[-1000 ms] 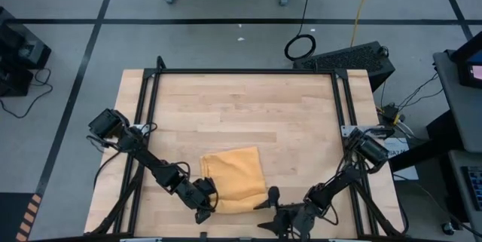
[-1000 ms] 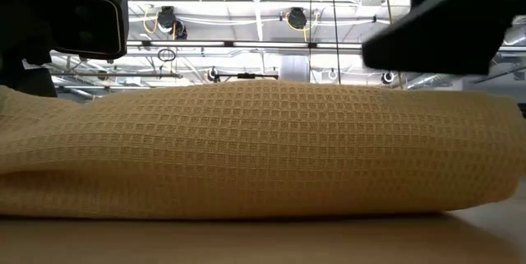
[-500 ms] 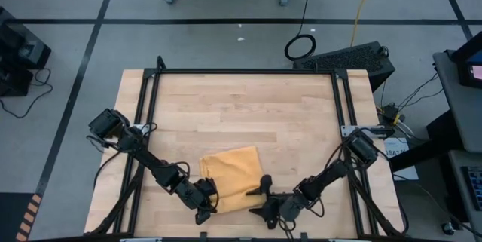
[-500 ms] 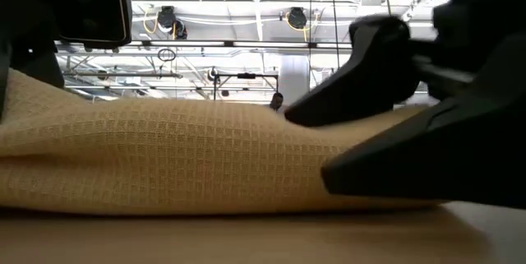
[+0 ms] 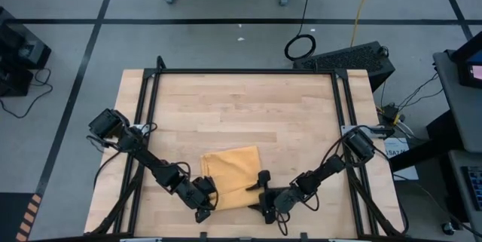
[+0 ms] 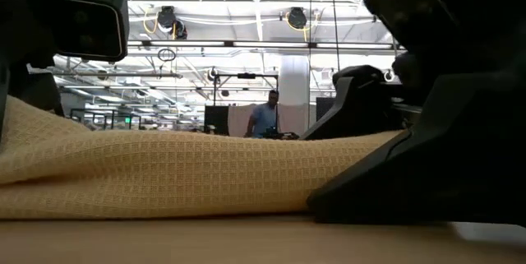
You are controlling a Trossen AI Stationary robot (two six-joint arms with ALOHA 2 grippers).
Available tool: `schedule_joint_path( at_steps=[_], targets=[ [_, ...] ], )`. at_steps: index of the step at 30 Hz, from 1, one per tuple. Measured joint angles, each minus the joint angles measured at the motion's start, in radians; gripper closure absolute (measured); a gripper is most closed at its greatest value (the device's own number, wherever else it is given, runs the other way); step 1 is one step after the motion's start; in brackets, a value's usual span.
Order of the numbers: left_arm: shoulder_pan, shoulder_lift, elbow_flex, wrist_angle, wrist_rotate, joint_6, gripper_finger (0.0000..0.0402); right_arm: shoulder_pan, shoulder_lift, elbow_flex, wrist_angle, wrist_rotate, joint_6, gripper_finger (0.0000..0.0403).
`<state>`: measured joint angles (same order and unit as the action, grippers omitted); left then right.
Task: Roll towel
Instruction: Roll the folded yellow towel
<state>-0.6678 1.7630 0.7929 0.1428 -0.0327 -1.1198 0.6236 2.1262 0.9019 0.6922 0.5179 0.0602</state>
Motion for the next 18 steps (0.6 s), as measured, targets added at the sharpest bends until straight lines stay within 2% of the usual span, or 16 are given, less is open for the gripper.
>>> schedule_joint_path(
  at_steps=[9, 18],
  targets=[
    [0.000, 0.000, 0.001, 0.003, -0.051, 0.000, 0.0307, -0.022, 0.002, -0.023, 0.039, -0.053, 0.048, 0.0103],
    [0.000, -0.055, 0.006, -0.037, -0.031, 0.034, 0.0199, -0.022, 0.005, -0.023, 0.031, -0.053, 0.082, 0.0103]
  ],
)
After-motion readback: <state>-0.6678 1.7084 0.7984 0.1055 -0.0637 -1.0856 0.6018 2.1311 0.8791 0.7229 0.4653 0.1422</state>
